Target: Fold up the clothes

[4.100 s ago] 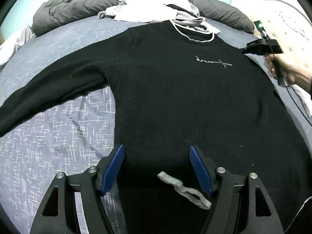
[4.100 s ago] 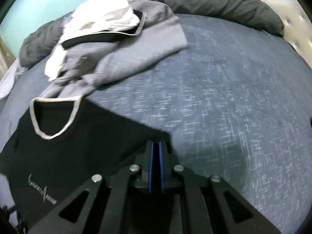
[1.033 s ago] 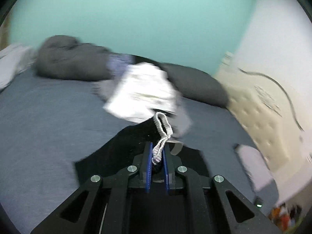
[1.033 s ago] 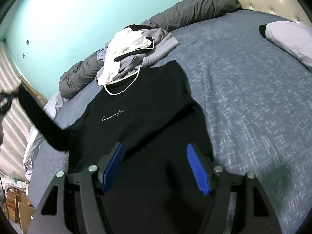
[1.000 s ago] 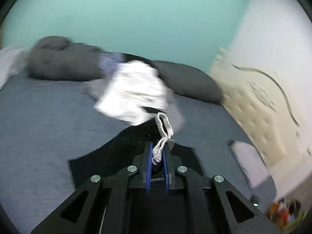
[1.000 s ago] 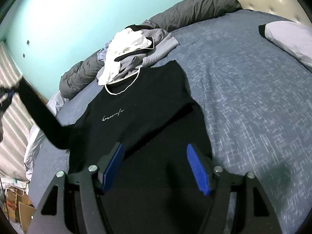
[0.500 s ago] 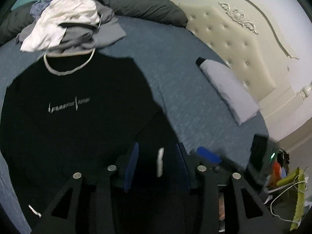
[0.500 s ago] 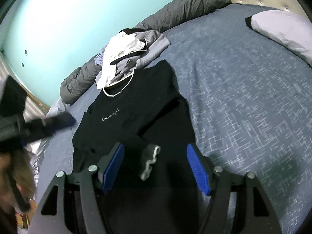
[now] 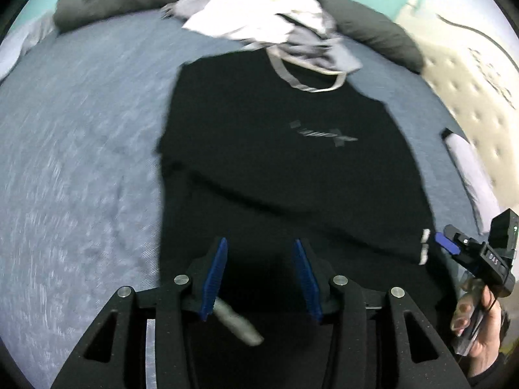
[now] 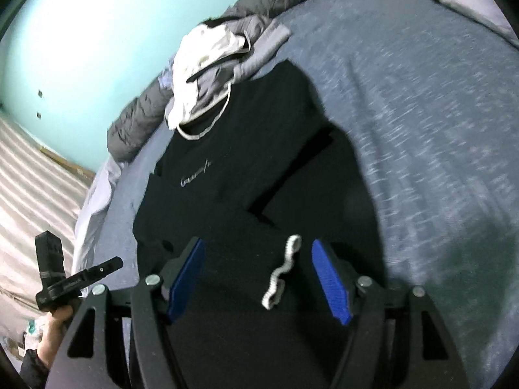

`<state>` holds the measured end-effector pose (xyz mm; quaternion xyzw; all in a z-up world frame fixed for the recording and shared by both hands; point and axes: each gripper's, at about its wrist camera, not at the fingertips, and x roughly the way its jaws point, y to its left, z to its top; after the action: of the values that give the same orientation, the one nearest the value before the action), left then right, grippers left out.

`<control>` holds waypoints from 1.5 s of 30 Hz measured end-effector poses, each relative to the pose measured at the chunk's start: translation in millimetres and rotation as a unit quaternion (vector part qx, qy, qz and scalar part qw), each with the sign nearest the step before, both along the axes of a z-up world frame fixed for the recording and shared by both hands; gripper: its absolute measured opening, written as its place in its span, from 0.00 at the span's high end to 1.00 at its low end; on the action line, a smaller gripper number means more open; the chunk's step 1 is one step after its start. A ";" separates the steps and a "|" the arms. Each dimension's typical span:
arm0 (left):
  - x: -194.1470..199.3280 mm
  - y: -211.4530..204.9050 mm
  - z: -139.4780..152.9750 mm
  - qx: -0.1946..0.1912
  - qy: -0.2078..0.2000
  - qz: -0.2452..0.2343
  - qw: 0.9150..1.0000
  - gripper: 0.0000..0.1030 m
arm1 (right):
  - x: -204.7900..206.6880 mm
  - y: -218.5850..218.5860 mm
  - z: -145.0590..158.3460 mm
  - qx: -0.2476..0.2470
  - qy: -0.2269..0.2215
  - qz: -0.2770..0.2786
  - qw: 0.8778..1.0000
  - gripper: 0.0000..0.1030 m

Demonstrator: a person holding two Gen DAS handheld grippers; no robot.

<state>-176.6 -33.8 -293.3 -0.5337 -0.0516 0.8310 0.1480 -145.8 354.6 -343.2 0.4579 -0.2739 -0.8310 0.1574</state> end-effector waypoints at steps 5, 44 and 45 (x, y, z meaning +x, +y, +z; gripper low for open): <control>5.5 -30.4 -21.6 0.002 -0.010 0.031 0.999 0.54 | -8.6 -13.7 -18.0 0.032 -0.031 0.001 0.999 0.32; -90.3 -31.2 -32.3 -0.068 0.029 0.000 0.997 0.63 | 22.5 29.4 23.6 0.033 0.100 -0.071 0.992 0.95; -92.1 -27.6 -33.6 -0.076 0.029 -0.006 0.997 0.69 | 22.1 30.2 23.0 0.033 0.099 -0.072 0.992 0.95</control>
<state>-268.7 -61.4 -326.9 -0.5190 0.0192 0.8469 0.1140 -123.7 384.8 -320.2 0.3577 -0.2616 -0.8898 0.1087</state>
